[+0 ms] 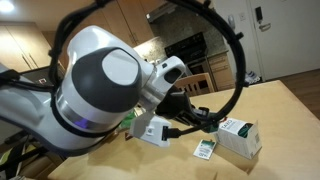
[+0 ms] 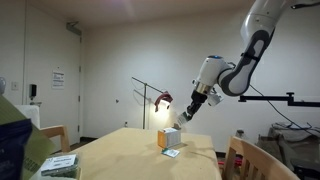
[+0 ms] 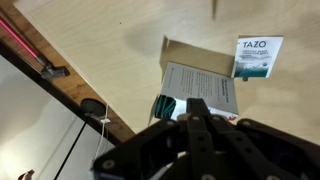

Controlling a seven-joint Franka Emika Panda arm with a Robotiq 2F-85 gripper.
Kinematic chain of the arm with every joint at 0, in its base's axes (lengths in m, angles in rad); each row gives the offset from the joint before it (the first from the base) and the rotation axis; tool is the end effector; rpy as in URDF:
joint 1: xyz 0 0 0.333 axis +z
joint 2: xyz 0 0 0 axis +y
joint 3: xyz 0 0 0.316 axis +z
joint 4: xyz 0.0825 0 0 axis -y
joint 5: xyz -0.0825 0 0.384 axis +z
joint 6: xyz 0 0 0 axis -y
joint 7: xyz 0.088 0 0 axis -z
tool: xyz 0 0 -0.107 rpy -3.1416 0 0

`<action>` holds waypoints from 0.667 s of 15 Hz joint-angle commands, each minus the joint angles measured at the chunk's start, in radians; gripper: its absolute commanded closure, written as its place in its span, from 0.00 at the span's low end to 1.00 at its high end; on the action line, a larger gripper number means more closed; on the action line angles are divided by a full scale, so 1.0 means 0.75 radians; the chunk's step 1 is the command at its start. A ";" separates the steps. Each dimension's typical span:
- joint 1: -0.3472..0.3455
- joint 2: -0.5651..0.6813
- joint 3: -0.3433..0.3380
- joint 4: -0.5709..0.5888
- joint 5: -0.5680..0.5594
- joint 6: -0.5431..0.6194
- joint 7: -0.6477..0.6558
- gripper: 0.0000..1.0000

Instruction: Pick the object on the table and put it in the box

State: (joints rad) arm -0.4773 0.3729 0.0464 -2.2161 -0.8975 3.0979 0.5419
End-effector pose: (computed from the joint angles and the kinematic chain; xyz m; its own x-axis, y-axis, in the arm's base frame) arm 0.5416 -0.1777 0.2480 0.8841 -0.0354 0.4660 -0.1372 -0.9729 0.1863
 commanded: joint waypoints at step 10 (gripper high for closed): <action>0.182 0.064 -0.135 0.013 0.972 0.052 -0.786 0.99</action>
State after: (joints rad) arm -0.3714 0.4213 -0.0343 -2.2022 -0.2317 3.1349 0.0008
